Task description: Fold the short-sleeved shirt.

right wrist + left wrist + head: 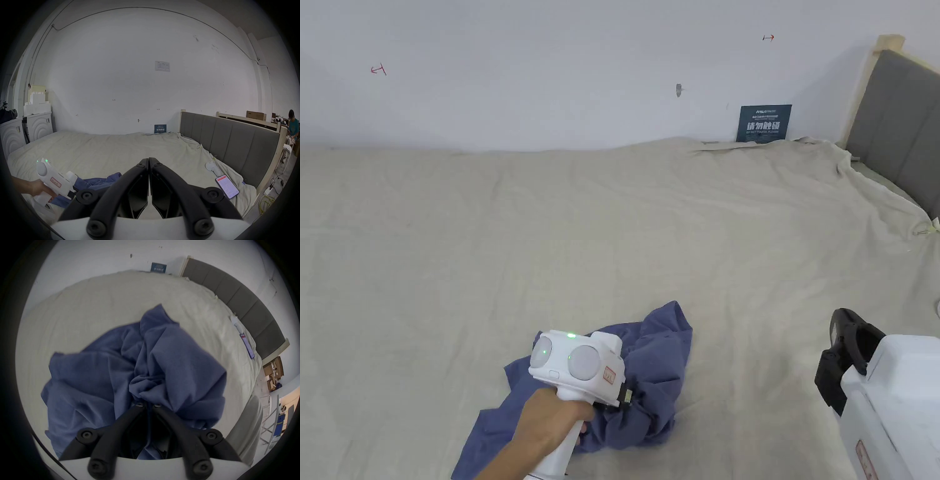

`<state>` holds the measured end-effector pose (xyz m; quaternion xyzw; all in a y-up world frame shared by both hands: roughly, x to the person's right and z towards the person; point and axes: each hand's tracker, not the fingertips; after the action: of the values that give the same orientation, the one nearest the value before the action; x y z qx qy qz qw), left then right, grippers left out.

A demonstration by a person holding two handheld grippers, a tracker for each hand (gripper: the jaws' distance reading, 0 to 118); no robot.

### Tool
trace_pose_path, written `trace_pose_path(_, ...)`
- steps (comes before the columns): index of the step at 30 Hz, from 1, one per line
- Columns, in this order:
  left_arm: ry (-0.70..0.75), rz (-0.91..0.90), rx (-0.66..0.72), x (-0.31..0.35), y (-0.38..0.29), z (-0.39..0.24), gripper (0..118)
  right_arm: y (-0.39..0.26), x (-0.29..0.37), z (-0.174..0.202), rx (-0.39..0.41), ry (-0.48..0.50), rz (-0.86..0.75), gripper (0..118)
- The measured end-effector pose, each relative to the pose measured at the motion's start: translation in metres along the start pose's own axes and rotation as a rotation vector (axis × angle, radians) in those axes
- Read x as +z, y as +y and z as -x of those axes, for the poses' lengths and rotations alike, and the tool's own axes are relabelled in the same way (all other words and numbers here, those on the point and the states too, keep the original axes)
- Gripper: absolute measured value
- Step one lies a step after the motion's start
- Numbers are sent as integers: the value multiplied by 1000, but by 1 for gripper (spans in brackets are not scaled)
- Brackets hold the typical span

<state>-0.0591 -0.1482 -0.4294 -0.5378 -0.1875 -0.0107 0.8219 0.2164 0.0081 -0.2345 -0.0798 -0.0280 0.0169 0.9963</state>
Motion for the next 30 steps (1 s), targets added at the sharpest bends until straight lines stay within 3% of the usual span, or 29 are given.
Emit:
trace_pose_path(4,9,-33,7,8,-3,-3,5,-2,0,1,11,7,13,0)
trace_pose_path(7,35,-82,1,23,-2,-6,27,0,0,3,13,11,11,0)
trace_pose_path(11,135,-147,-8,44,2,-7,99,4,1,7,10,23,2,0)
trace_pose_path(13,121,-239,-12,67,1,-7,114,7,2,10,13,27,-3,0)
trace_pose_path(22,102,-616,32,179,-17,13,115,22,2,18,3,38,-47,0)
trace_pose_path(30,361,-878,9,222,-66,31,109,32,6,28,1,47,-70,0)
